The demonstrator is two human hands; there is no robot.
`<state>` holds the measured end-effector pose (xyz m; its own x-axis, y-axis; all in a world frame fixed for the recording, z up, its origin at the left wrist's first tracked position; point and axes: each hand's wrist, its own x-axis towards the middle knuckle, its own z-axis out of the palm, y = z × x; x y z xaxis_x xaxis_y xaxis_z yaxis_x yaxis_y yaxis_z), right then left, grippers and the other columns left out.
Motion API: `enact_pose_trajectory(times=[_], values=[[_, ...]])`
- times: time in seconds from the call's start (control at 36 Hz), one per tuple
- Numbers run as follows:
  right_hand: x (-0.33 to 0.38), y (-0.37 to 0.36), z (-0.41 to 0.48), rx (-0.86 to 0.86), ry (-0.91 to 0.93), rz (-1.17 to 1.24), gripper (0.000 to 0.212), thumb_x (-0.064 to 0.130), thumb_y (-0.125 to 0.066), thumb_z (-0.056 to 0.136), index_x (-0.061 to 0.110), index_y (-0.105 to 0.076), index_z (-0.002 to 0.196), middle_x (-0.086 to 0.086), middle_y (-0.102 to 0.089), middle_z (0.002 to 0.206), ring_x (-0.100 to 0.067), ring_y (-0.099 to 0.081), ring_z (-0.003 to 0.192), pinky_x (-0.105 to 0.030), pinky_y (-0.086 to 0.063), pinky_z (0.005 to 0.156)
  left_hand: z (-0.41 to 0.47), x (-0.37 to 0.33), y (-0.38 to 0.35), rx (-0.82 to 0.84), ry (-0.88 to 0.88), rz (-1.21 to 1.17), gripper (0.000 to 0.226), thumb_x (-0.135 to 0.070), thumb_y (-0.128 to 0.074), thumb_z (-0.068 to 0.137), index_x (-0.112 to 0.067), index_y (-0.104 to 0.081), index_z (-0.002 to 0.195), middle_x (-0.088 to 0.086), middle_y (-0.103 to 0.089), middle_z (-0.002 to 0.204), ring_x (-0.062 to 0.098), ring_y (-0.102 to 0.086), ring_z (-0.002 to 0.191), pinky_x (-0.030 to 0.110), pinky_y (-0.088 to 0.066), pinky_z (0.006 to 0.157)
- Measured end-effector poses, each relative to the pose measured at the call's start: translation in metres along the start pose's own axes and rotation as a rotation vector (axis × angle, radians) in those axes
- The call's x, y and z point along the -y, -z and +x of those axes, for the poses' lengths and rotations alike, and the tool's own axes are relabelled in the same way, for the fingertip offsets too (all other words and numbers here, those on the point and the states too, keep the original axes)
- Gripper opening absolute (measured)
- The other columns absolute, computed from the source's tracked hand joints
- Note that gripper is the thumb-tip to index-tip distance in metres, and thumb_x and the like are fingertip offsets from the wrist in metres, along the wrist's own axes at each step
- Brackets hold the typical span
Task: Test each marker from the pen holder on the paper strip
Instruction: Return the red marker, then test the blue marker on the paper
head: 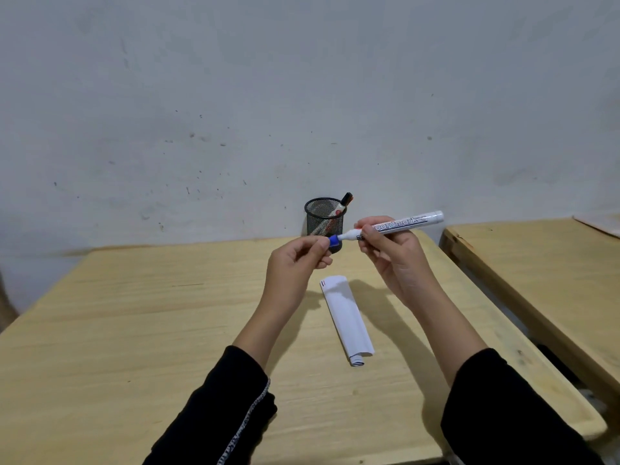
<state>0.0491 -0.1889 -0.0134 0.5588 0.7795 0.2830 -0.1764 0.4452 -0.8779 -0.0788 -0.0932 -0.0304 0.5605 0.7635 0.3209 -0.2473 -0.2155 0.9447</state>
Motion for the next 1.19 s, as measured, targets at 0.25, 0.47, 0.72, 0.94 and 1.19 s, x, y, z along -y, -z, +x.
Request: enact_pose_trajectory(times=[0.25, 0.47, 0.72, 0.94, 1.19], values=[[-0.002, 0.019, 0.003, -0.196, -0.005, 0.079, 0.007, 0.004, -0.056, 0.088, 0.006, -0.061, 0.083, -0.002, -0.057, 0.072, -0.006, -0.054, 0.057, -0.012, -0.048, 0.059, 0.011, 0.032, 0.036, -0.022, 0.174, 0.390, 0.004, -0.011, -0.068, 0.081, -0.012, -0.070, 0.078, 0.006, -0.060, 0.072, 0.014, -0.055, 0.065, 0.018, -0.048, 0.065], [-0.025, 0.026, 0.004, -0.250, -0.068, 0.048, 0.007, 0.003, -0.058, 0.086, 0.007, -0.062, 0.082, -0.002, -0.057, 0.071, -0.006, -0.055, 0.056, -0.013, -0.049, 0.056, 0.017, 0.053, 0.045, 0.016, 0.235, 0.630, 0.009, -0.001, -0.059, 0.078, -0.006, -0.068, 0.078, -0.001, -0.051, 0.062, 0.008, -0.047, 0.051, 0.009, -0.037, 0.045], [-0.037, 0.026, 0.009, -0.259, -0.110, -0.006, 0.007, 0.003, -0.057, 0.087, 0.007, -0.062, 0.083, -0.003, -0.058, 0.071, -0.005, -0.056, 0.055, -0.014, -0.050, 0.057, 0.034, 0.063, 0.043, 0.215, 0.218, 0.925, 0.009, -0.011, -0.061, 0.079, -0.006, -0.068, 0.083, 0.006, -0.060, 0.081, 0.016, -0.051, 0.068, 0.020, -0.038, 0.057], [-0.041, 0.030, 0.014, -0.301, -0.125, -0.014, 0.004, 0.006, -0.060, 0.086, 0.006, -0.063, 0.084, -0.002, -0.058, 0.068, -0.006, -0.055, 0.055, -0.014, -0.049, 0.056, 0.019, 0.054, 0.035, -0.012, -0.106, 0.903, 0.036, -0.027, -0.065, 0.086, -0.005, -0.060, 0.113, 0.000, -0.049, 0.109, 0.009, -0.044, 0.097, 0.003, -0.032, 0.072], [-0.065, 0.022, 0.030, -0.351, -0.170, -0.069, 0.005, 0.011, -0.063, 0.085, 0.007, -0.060, 0.084, -0.002, -0.056, 0.065, -0.006, -0.054, 0.049, -0.015, -0.048, 0.051, -0.026, 0.060, 0.009, 0.415, -0.139, 0.936, 0.028, -0.037, -0.043, 0.095, -0.014, -0.058, 0.087, -0.008, -0.061, 0.104, 0.009, -0.052, 0.107, 0.032, -0.047, 0.086]])
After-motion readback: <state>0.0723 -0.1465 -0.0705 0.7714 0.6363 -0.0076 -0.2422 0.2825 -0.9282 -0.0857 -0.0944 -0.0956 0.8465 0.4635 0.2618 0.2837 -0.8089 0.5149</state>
